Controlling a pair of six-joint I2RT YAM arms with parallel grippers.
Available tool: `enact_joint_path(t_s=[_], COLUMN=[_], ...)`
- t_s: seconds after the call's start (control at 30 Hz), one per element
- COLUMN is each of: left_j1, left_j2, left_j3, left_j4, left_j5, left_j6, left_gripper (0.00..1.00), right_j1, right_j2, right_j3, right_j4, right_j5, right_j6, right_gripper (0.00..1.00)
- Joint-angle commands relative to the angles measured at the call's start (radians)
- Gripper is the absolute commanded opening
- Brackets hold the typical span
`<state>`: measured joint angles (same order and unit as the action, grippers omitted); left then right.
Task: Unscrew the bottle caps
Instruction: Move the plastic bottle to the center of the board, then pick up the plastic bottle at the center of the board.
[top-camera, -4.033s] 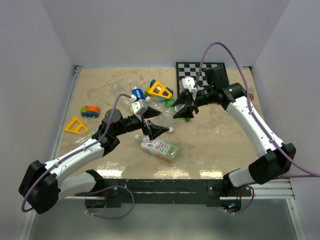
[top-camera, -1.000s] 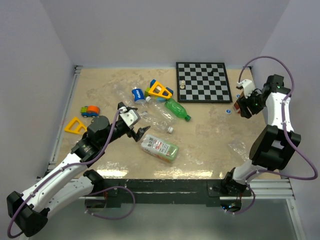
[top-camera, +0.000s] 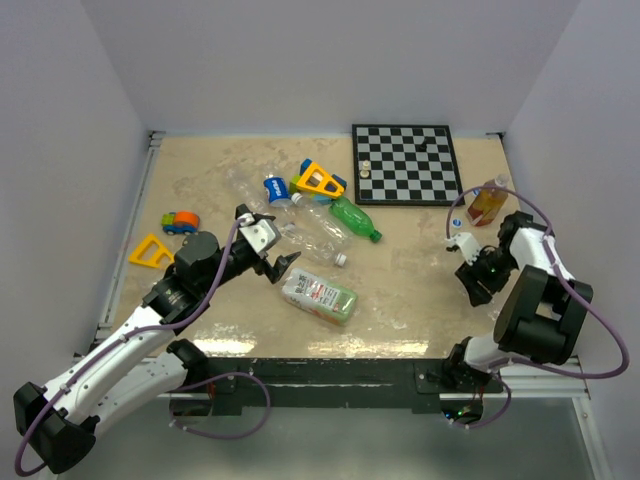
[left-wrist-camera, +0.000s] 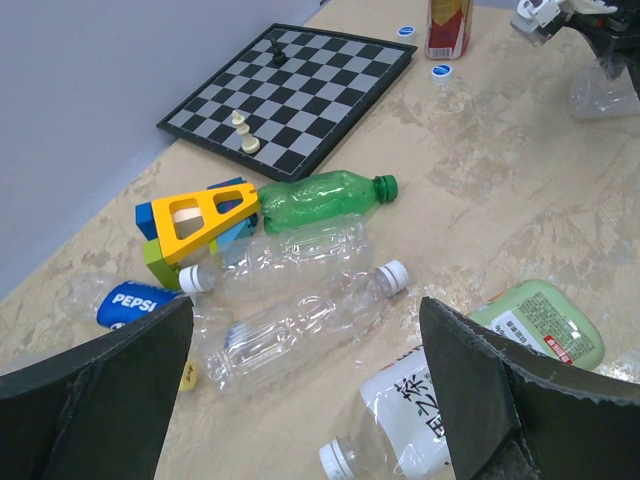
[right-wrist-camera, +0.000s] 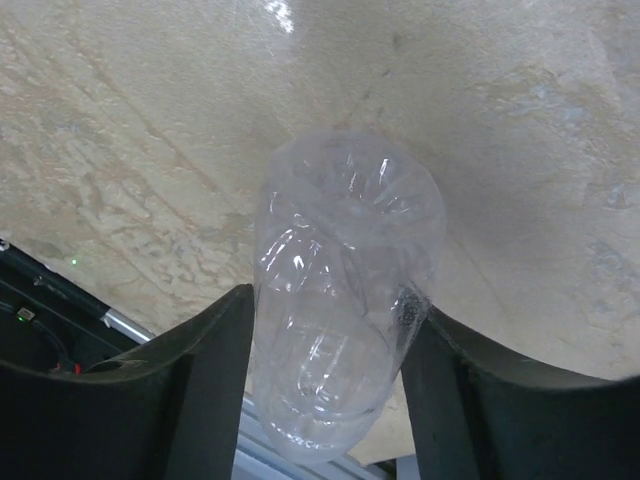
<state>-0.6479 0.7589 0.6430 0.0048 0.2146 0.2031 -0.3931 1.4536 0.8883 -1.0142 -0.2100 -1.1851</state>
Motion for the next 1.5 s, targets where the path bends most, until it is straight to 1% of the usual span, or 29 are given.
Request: enact_joint_path(t_s=[0.0, 0.1, 0.23, 0.3, 0.5, 0.57, 0.77, 0.9, 1.03, 1.13, 1.17, 1.2, 1.23, 1.27, 1.3, 1.33, 1.37, 1.4, 1.43, 1.47], left_j1=[0.005, 0.007, 0.007, 0.005, 0.007, 0.005, 0.005, 0.005, 0.013, 0.027, 0.033, 0.036, 0.042, 0.045, 0.051, 0.054, 0.062, 0.068, 0.071, 0.074], left_j2=[-0.003, -0.003, -0.003, -0.001, 0.003, 0.005, 0.008, 0.016, 0.046, 0.082, 0.095, 0.109, 0.128, 0.144, 0.164, 0.181, 0.203, 0.227, 0.249, 0.269], left_j3=[-0.005, -0.005, -0.006, -0.006, -0.008, -0.008, -0.008, -0.008, 0.012, 0.027, 0.033, 0.04, 0.049, 0.055, 0.063, 0.069, 0.081, 0.09, 0.095, 0.099], left_j4=[0.027, 0.027, 0.027, 0.027, 0.027, 0.029, 0.032, 0.038, 0.026, 0.018, 0.015, 0.011, 0.001, -0.003, -0.003, -0.038, -0.048, -0.051, -0.057, -0.058], left_j5=[0.002, -0.001, -0.003, -0.003, -0.001, -0.001, 0.003, 0.012, -0.003, 0.012, 0.022, 0.031, 0.035, 0.037, 0.035, 0.026, 0.01, -0.004, -0.029, -0.052], left_j6=[0.018, 0.019, 0.019, 0.019, 0.021, 0.019, 0.015, -0.008, -0.059, -0.088, -0.096, -0.105, -0.117, -0.125, -0.132, -0.146, -0.181, -0.239, -0.29, -0.363], left_gripper=[1.0, 1.0, 1.0, 1.0, 1.0, 1.0, 1.0, 1.0, 1.0, 1.0, 1.0, 1.0, 1.0, 1.0, 1.0, 1.0, 1.0, 1.0, 1.0, 1.0], right_j1=[0.0, 0.002, 0.013, 0.025, 0.057, 0.06, 0.06, 0.062, 0.086, 0.164, 0.206, 0.218, 0.221, 0.221, 0.223, 0.221, 0.223, 0.23, 0.243, 0.255], right_j2=[0.02, 0.06, 0.116, 0.143, 0.168, 0.159, 0.062, -0.025, -0.094, -0.146, -0.168, -0.194, -0.215, -0.238, -0.26, -0.266, -0.262, -0.245, -0.213, -0.181], right_j3=[0.096, 0.187, 0.285, 0.304, 0.279, 0.27, 0.259, 0.3, 0.36, 0.36, 0.356, 0.345, 0.333, 0.318, 0.287, 0.253, 0.221, 0.206, 0.212, 0.242], right_j4=[0.032, 0.055, 0.118, 0.146, 0.247, 0.241, 0.2, 0.143, 0.08, 0.081, 0.107, 0.167, 0.214, 0.285, 0.371, 0.469, 0.544, 0.584, 0.566, 0.501], right_j5=[0.031, 0.029, 0.035, 0.046, 0.089, 0.089, 0.06, 0.005, -0.118, -0.257, -0.314, -0.394, -0.485, -0.574, -0.656, -0.752, -0.846, -0.917, -0.971, -0.971], right_j6=[-0.03, -0.022, 0.008, 0.025, 0.065, 0.065, 0.062, 0.064, 0.073, 0.11, 0.142, 0.168, 0.198, 0.247, 0.356, 0.474, 0.545, 0.595, 0.582, 0.514], right_gripper=[0.53, 0.41, 0.4, 0.43, 0.69, 0.74, 0.74, 0.78, 0.81, 0.83, 0.85, 0.89, 0.98, 0.98, 0.98, 0.98, 0.98, 0.98, 0.95, 0.93])
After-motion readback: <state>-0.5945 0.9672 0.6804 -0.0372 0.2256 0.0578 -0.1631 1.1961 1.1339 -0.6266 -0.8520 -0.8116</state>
